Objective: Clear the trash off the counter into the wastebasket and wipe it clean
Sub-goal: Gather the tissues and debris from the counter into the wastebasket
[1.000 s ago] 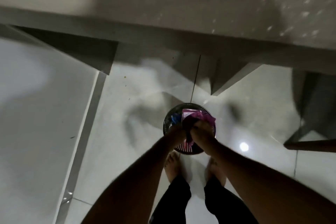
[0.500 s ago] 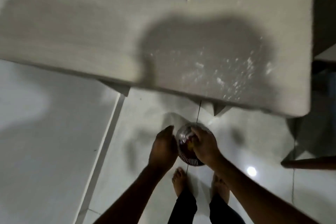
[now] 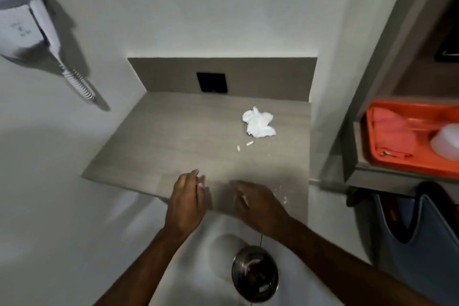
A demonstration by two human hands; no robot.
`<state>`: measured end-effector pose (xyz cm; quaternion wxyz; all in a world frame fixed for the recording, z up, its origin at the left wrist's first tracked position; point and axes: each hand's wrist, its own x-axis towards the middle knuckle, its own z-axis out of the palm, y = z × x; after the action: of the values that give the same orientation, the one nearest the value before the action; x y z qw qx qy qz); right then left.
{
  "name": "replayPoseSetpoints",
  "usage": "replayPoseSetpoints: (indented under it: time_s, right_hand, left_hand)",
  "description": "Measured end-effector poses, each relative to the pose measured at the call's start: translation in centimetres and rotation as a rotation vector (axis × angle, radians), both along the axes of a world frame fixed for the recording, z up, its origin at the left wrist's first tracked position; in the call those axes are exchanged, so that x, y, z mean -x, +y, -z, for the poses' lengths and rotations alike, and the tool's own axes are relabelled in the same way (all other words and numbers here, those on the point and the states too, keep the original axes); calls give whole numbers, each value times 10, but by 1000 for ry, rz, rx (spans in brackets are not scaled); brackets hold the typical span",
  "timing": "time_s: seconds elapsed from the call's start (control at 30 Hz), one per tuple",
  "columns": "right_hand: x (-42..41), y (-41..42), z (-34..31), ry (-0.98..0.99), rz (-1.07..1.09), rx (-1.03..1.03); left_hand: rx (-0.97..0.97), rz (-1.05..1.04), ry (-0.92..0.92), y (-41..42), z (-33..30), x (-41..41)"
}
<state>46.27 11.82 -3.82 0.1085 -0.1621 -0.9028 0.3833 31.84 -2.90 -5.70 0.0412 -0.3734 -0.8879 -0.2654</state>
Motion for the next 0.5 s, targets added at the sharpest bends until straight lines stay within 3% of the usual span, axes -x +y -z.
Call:
replayPoseSetpoints:
  time_s: [0.23, 0.37, 0.5]
  right_hand:
    - [44, 118, -7, 24, 210, -278]
    - [84, 168, 11, -194, 261, -277]
    - [123, 187, 41, -523, 61, -401]
  left_hand:
    - [192, 260, 65, 123, -7, 60]
    - [444, 391, 84, 193, 1, 119]
    - [641, 560, 189, 259, 17, 168]
